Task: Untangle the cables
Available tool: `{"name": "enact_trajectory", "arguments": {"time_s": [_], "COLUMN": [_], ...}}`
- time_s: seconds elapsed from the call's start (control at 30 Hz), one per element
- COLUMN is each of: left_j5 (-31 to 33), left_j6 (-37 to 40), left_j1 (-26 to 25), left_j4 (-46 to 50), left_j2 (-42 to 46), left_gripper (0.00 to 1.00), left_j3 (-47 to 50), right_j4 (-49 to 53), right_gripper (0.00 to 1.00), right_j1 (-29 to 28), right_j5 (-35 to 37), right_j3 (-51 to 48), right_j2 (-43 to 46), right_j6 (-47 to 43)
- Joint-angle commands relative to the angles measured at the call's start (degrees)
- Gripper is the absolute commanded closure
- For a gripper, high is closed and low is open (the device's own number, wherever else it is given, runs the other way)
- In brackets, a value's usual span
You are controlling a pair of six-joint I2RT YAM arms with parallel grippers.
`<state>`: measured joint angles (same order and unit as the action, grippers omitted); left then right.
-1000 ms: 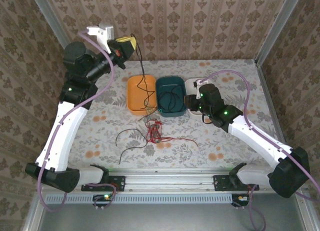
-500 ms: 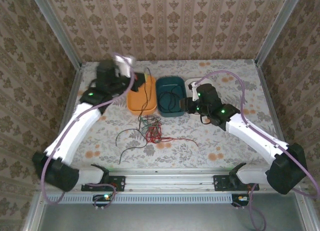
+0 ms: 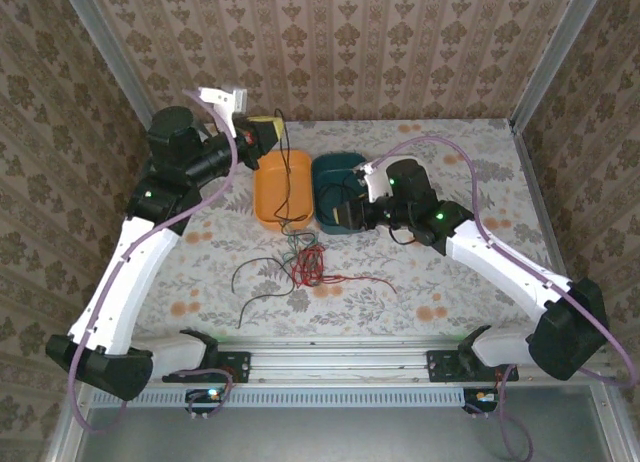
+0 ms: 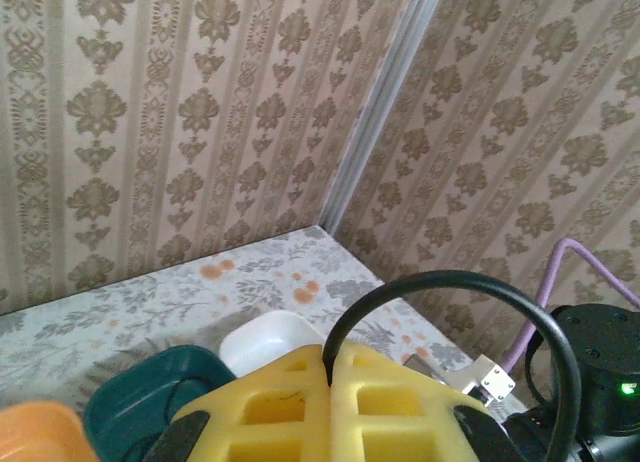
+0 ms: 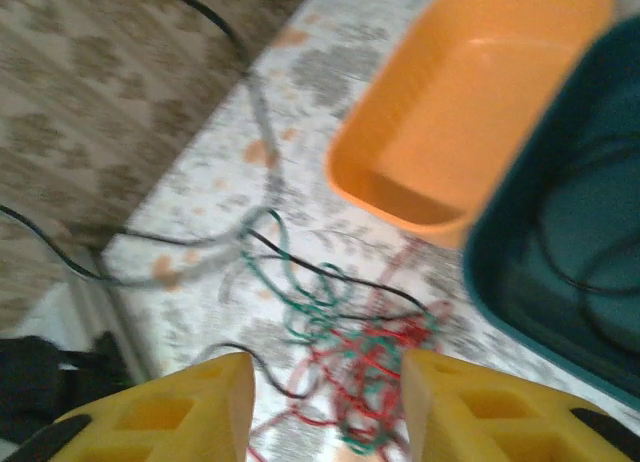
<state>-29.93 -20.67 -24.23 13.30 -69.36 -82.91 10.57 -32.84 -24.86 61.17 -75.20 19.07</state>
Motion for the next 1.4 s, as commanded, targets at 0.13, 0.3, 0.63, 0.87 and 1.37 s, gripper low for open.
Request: {"name": "enact_trajectory", "arguments": {"time_s": [0.13, 0.3, 0.63, 0.87, 1.37], "left_j5": [-2.6, -2.2, -2.0, -0.6, 10.4], "left_j6": [-3.9, -3.7, -2.4, -1.4, 9.3], "left_j1": [-0.3, -0.6, -3.8, -5.0, -9.1], "left_j4": [-1.5, -1.7, -1.6, -1.4, 0.4], "left_j2": [-2.6, -2.4, -2.5, -1.8, 1.9], "left_gripper": [1.00, 1.00, 1.00, 1.00, 0.31], "left_j3": [4.3, 3.9, 2.9, 2.0, 23.2], "right_j4": [-12.9, -12.9, -7.9, -6.0, 0.9], "right_gripper": [0.35, 0.29, 0.35, 0.76, 1.00], "right_j1": [-2.9, -5.7, -8.5, -9.3, -5.8], "right_j5": [-7.3, -7.0, 5.4, 10.4, 9.6], "right_j3": [3.0, 6.4, 15.7, 19.3, 24.4], "right_j2": [3.5, 2.7, -7.0, -12.0, -4.9], "right_j6": [6.5, 5.1, -0.4, -1.8, -5.6]}}
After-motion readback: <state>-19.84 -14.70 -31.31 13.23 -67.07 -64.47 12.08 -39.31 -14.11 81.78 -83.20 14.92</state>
